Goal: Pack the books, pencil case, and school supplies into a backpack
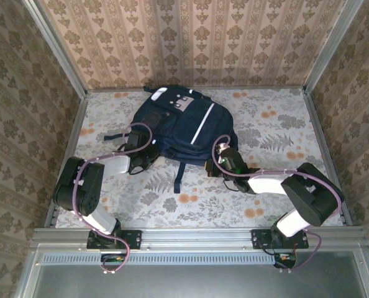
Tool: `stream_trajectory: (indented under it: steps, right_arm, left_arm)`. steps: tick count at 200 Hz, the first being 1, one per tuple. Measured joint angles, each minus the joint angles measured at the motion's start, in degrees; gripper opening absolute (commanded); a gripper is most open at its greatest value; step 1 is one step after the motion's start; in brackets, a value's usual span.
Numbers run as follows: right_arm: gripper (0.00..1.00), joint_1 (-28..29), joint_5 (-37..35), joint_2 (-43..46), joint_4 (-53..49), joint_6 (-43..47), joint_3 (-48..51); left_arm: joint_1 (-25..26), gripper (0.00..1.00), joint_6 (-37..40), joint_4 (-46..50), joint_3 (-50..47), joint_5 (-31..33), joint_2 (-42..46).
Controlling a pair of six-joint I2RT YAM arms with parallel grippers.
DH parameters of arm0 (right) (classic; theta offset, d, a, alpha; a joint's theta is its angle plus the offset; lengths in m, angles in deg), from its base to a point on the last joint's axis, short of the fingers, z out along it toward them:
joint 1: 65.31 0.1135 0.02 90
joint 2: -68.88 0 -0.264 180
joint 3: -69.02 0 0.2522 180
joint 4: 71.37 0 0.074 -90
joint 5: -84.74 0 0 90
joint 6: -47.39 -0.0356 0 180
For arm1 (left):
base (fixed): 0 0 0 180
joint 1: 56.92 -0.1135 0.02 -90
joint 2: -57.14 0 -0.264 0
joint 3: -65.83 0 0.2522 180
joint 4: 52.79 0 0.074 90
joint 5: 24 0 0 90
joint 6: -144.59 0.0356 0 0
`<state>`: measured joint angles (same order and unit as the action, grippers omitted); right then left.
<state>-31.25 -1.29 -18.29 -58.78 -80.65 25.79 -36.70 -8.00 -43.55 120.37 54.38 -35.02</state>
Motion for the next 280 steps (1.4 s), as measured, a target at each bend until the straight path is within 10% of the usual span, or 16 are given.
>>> stream_trajectory:
  steps: [96, 140, 201, 280]
  right_arm:
    - [0.0, -9.16, 0.7, 11.45, -11.1, 7.69, 2.32]
    - [0.0, 3.63, 2.93, 2.08, -13.22, 12.35, -4.0]
    - [0.0, 5.99, -1.97, 1.33, -20.72, 12.37, -12.96]
    - [0.09, 5.57, -3.61, 2.36, -36.02, 10.51, -24.9]
  left_arm:
    - [-2.51, 0.05, 3.13, 7.61, 7.54, -0.35, -3.78]
    - [-5.99, 0.41, 7.3, 15.5, 20.61, 1.2, -8.02]
    - [-3.78, 0.41, 9.27, 18.47, 14.14, 0.63, 6.14]
    - [3.45, 0.59, 11.21, 14.97, 9.77, -6.05, 2.6]
